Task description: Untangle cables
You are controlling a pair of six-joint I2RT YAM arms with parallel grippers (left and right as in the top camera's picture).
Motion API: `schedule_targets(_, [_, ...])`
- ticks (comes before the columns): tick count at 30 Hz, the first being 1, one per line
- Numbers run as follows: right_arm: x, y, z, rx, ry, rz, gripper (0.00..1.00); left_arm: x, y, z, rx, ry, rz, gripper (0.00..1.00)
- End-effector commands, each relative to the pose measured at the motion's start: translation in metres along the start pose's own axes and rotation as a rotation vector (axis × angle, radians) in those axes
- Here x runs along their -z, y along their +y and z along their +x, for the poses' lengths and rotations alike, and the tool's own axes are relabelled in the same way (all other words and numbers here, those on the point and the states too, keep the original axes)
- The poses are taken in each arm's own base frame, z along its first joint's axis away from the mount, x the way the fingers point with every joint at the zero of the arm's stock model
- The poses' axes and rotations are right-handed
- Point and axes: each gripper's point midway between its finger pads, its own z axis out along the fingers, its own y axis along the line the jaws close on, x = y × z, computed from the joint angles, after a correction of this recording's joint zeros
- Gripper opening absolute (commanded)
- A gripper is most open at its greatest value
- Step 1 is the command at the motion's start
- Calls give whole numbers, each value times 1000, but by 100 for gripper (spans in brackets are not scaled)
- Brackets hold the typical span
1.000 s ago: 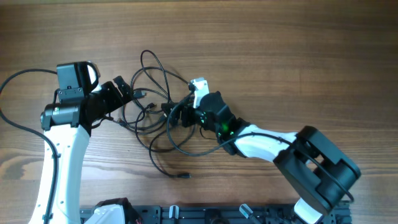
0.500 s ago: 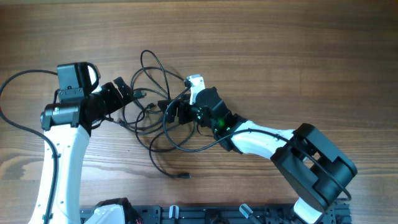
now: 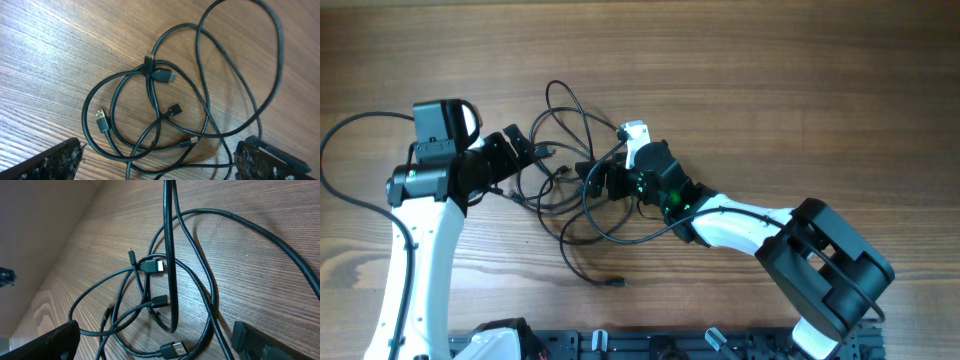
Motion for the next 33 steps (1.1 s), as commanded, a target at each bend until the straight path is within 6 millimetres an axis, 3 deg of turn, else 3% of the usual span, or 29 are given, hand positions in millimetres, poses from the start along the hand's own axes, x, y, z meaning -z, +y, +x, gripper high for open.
schedule_targets(1, [-5,-6,-3,-8,-14,22,98,-6,-1,-4,17,13,3,100])
schedule_targets(6, [-8,-2,-5,-10,-33,2,97,-5,-11,-7,13,7,55,100])
schedule_targets(18, [-27,2,21,-36,-13,-54,99,-5,-11,-7,12,5,56,100])
schedule_targets(23, [-37,1,22,-63,-35,-77,98,-5,-11,-7,12,5,56,100])
schedule_targets(33, [-55,27,20,-33,-21,-111,97,-5,-11,-7,12,4,55,100])
